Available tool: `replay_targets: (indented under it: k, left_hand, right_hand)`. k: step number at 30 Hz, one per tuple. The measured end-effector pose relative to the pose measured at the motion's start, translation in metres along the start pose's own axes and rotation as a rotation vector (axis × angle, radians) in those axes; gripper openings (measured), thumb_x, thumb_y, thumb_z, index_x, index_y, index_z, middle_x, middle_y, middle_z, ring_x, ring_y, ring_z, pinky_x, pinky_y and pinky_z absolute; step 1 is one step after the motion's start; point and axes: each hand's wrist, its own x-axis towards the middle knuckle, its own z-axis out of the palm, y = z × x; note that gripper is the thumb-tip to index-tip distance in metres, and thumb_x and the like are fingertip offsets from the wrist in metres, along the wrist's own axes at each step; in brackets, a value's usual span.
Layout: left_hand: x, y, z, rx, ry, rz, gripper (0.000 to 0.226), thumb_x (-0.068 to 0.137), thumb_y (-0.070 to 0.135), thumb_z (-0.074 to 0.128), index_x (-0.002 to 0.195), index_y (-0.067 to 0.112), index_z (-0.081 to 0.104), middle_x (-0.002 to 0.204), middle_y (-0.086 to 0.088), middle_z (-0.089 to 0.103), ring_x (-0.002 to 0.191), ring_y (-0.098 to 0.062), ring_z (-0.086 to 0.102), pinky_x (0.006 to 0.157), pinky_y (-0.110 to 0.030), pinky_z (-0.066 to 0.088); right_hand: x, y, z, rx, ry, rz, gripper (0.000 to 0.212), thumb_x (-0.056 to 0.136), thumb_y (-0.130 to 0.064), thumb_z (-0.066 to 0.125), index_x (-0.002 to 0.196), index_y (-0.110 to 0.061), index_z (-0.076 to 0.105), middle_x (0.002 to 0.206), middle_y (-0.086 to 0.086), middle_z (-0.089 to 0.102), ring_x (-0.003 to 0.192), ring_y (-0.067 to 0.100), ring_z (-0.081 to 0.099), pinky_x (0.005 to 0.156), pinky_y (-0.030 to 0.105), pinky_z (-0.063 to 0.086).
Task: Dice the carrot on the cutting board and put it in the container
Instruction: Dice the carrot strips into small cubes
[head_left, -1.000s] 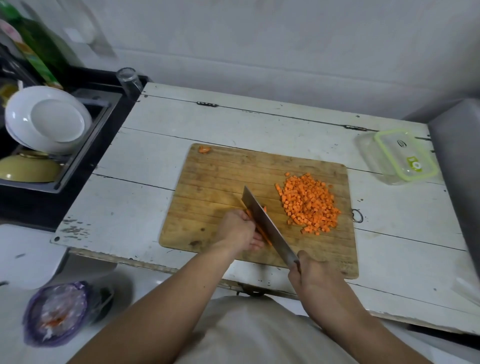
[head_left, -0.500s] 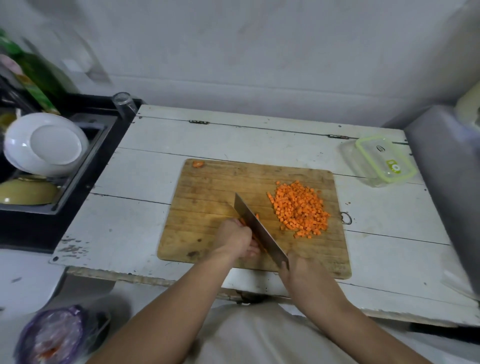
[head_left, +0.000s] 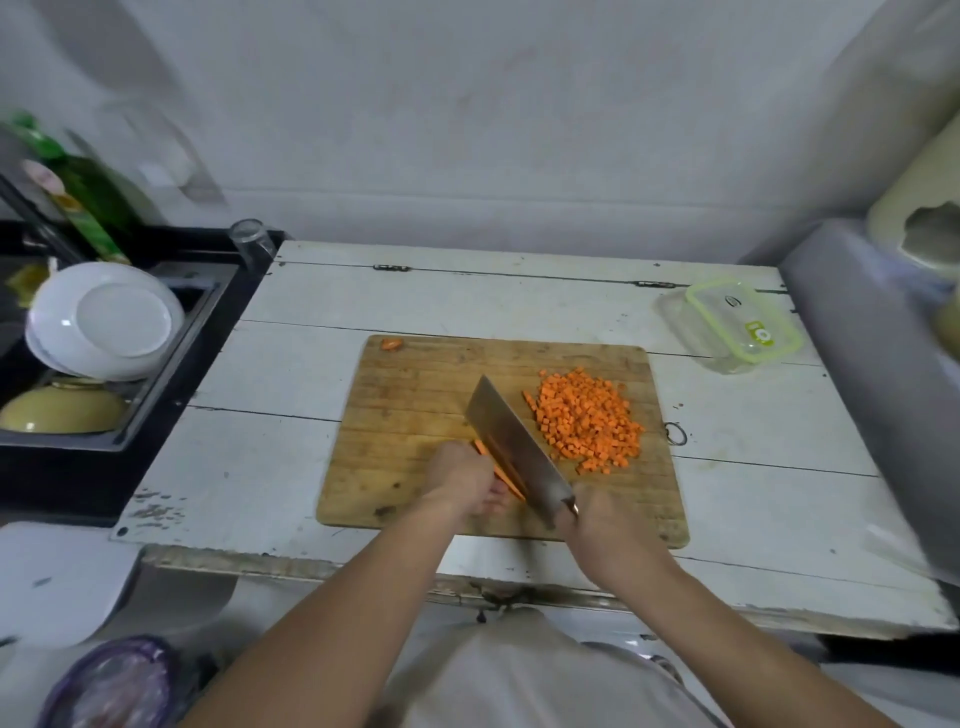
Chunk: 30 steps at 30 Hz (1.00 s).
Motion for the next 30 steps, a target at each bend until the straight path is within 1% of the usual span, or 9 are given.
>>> replay_targets:
  k: [6, 10, 12, 14, 16, 20, 24, 27, 30]
  left_hand:
    - [-0.007, -0.005, -0.024, -0.106, -0.157, 0.064, 0.012, 0.106, 0.016, 0.053, 0.104, 0.005, 0.059, 0.076, -0.016, 0.072, 0.060, -0.026, 0.072, 0.057, -0.034, 0.059]
    - [-0.003, 0.007, -0.066, -0.249, 0.132, 0.170, 0.013, 0.104, 0.012, 0.052, 0.103, 0.008, 0.064, 0.087, -0.014, 0.074, 0.065, -0.023, 0.070, 0.057, -0.032, 0.056]
    - [-0.007, 0.017, -0.080, -0.187, 0.307, 0.348, 0.018, 0.102, 0.014, 0.051, 0.101, 0.016, 0.068, 0.089, -0.002, 0.073, 0.075, -0.019, 0.069, 0.066, -0.032, 0.056]
    - [-0.017, 0.025, -0.079, -0.009, 0.374, 0.549, 0.022, 0.100, 0.014, 0.052, 0.096, 0.027, 0.069, 0.095, 0.009, 0.070, 0.089, -0.013, 0.067, 0.075, -0.028, 0.052]
    - [-0.025, 0.031, -0.063, 0.195, 0.242, 0.749, 0.027, 0.098, 0.007, 0.053, 0.096, 0.028, 0.070, 0.100, 0.014, 0.068, 0.095, -0.004, 0.063, 0.078, -0.020, 0.047]
    - [-0.015, 0.030, -0.012, 0.781, -0.128, 1.148, 0.029, 0.093, 0.007, 0.054, 0.106, 0.026, 0.071, 0.106, 0.013, 0.060, 0.104, -0.006, 0.047, 0.097, -0.023, 0.040]
    - [0.006, 0.043, 0.022, 0.973, -0.145, 1.174, 0.035, 0.101, 0.021, 0.047, 0.134, 0.027, 0.057, 0.129, 0.004, 0.052, 0.124, -0.017, 0.040, 0.109, -0.026, 0.028]
    - [0.017, 0.065, 0.034, 1.066, -0.189, 1.069, 0.036, 0.103, 0.019, 0.043, 0.135, 0.026, 0.056, 0.133, 0.000, 0.051, 0.130, -0.023, 0.040, 0.110, -0.042, 0.036]
    - [0.014, 0.079, 0.040, 1.059, -0.188, 1.080, 0.041, 0.098, 0.007, 0.041, 0.130, 0.026, 0.060, 0.131, 0.003, 0.053, 0.129, -0.020, 0.041, 0.108, -0.039, 0.039]
  right_hand:
    - [0.001, 0.010, -0.020, 0.201, 0.010, -0.061, 0.016, 0.101, -0.034, 0.050, 0.093, -0.023, 0.058, 0.068, -0.005, 0.055, 0.061, 0.015, 0.055, 0.052, 0.031, 0.042]
    - [-0.001, 0.023, -0.048, -0.200, 0.249, -0.211, 0.021, 0.097, -0.040, 0.051, 0.084, -0.024, 0.045, 0.070, -0.001, 0.059, 0.066, 0.027, 0.058, 0.055, 0.038, 0.043]
    - [0.003, 0.033, -0.054, -0.455, 0.383, -0.310, 0.020, 0.088, -0.037, 0.063, 0.089, -0.024, 0.049, 0.072, 0.000, 0.063, 0.062, 0.032, 0.061, 0.049, 0.035, 0.041]
    - [0.007, 0.043, -0.057, -0.562, 0.385, -0.351, 0.032, 0.068, -0.028, 0.081, 0.084, -0.020, 0.055, 0.066, 0.001, 0.062, 0.052, 0.031, 0.059, 0.041, 0.031, 0.037]
    - [0.011, 0.053, -0.057, -0.611, 0.407, -0.365, 0.039, 0.055, -0.022, 0.087, 0.080, -0.019, 0.057, 0.065, -0.001, 0.058, 0.047, 0.027, 0.056, 0.040, 0.028, 0.028]
    - [0.013, 0.062, -0.056, -0.659, 0.462, -0.316, 0.042, 0.048, -0.017, 0.089, 0.075, -0.018, 0.057, 0.062, -0.001, 0.055, 0.044, 0.025, 0.054, 0.043, 0.027, 0.017]
    - [0.015, 0.069, -0.055, -0.667, 0.480, -0.310, 0.043, 0.046, -0.008, 0.087, 0.076, -0.017, 0.058, 0.062, 0.000, 0.054, 0.045, 0.026, 0.055, 0.043, 0.027, 0.021]
    - [0.014, 0.071, -0.054, -0.671, 0.492, -0.295, 0.045, 0.043, -0.009, 0.088, 0.079, -0.017, 0.061, 0.060, 0.000, 0.055, 0.043, 0.025, 0.054, 0.044, 0.028, 0.020]
    - [0.013, 0.068, -0.054, -0.652, 0.487, -0.276, 0.047, 0.041, -0.008, 0.088, 0.079, -0.016, 0.061, 0.059, 0.001, 0.055, 0.040, 0.026, 0.054, 0.044, 0.027, 0.018]
